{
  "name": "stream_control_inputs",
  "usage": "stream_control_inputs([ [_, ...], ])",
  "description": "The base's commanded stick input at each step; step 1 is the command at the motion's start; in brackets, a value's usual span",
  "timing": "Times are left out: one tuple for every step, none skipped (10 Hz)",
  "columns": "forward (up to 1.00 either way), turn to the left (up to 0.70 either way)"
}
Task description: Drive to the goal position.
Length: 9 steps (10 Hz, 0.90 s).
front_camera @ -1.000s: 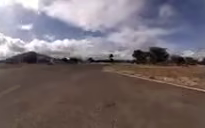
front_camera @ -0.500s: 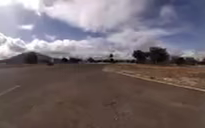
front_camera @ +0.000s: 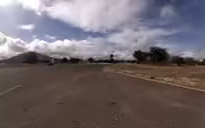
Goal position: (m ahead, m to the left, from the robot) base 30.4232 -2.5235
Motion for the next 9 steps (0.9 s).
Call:
stream_control_inputs([
  [0.7, 0.0],
  [0.7, 0.0],
  [0.7, 0.0],
  [0.7, 0.0],
  [0.7, 0.0],
  [0.7, 0.0],
  [0.7, 0.0],
  [0.7, 0.0],
  [0.7, 0.0],
])
